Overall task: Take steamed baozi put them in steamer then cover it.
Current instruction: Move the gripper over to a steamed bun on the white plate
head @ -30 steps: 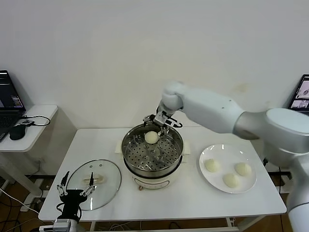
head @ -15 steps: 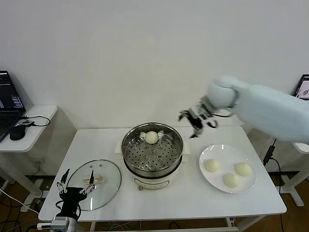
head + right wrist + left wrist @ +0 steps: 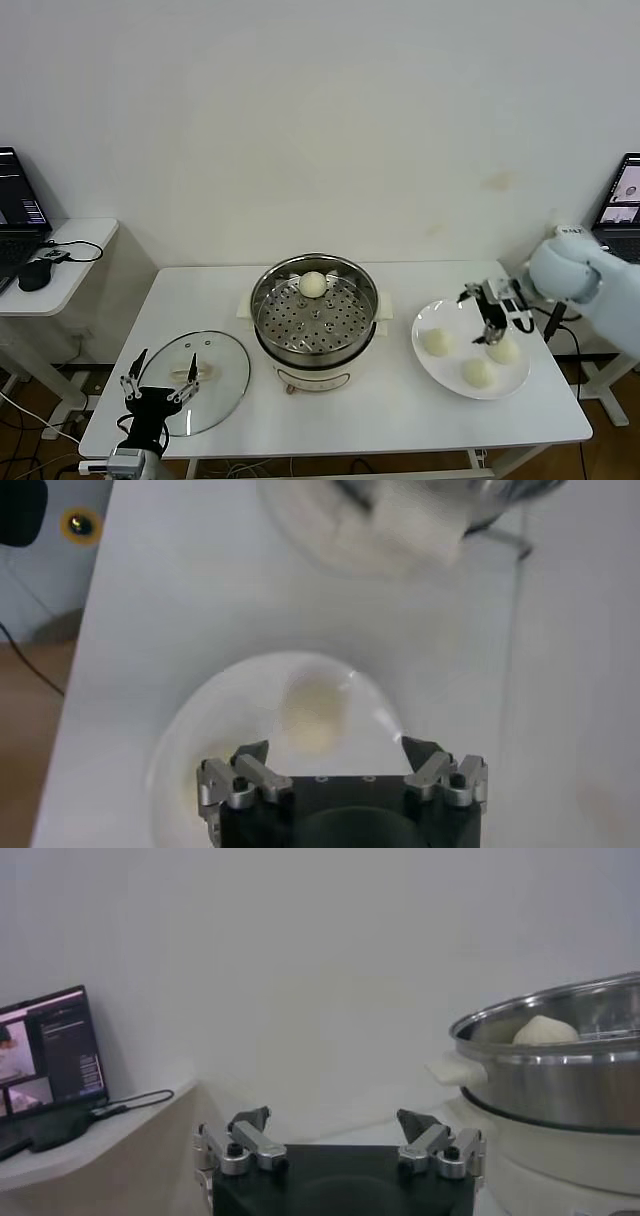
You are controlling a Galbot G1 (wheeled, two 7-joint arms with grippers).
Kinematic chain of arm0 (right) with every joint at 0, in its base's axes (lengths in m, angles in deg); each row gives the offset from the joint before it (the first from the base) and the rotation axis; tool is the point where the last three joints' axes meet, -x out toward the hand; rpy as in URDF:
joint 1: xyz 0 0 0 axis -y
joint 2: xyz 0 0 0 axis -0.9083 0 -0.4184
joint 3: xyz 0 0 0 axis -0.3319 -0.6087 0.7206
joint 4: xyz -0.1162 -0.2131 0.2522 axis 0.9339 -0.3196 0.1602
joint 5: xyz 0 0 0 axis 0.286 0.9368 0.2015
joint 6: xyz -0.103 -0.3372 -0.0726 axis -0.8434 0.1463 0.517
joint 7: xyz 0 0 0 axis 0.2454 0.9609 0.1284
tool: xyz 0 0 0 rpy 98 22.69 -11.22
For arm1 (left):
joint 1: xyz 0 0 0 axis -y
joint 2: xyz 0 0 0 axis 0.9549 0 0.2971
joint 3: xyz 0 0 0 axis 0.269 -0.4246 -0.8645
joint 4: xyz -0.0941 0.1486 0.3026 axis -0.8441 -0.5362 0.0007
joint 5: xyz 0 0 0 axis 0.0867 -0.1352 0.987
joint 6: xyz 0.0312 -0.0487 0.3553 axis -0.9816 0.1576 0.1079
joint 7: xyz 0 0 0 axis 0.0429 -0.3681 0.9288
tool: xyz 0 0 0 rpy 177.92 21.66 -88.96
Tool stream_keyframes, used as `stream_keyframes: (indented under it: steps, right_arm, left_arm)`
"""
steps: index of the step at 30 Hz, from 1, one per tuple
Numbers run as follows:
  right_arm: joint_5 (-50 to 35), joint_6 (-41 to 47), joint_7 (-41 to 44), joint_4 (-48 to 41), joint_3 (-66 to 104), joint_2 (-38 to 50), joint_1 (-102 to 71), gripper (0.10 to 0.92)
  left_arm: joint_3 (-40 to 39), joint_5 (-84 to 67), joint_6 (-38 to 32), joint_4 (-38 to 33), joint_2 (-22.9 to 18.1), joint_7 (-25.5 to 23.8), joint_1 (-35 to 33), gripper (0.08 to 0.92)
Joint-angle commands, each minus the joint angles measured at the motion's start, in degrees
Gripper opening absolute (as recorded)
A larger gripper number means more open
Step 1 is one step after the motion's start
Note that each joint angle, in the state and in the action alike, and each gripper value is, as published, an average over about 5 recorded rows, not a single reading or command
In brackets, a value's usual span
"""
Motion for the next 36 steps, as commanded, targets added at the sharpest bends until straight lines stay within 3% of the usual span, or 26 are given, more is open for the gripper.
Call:
stream_keyframes:
  steps: [1,18,32,36]
  right_arm:
    - [6.2,1.4,-1.1,-7.5,9.9,-3.5,-13.7,0.823]
    - [7.9,0.5,-2.8,-19.7,8.4,-17.9,-11.6,0.823]
    - [8.8,1.4,-2.5,-23.1,6.3,-21.6,-10.3,0.82]
    - [9.2,1.7,-2.1,-23.3,6.4,-21.6,-10.5,0.781]
  left_arm:
    - [0.3,0.2,0.1,0.2,-0.2,-0.1,-0.1,0.823]
    - [1.4,0.6,0.1,1.1,0.1,-0.2,-0.1,0.823]
    - [1.4,0.7,0.1,1.5,0.1,-0.2,0.2,0.823]
    - [1.4,0.7,0.1,1.5,0.0,-0.2,0.1,0.823]
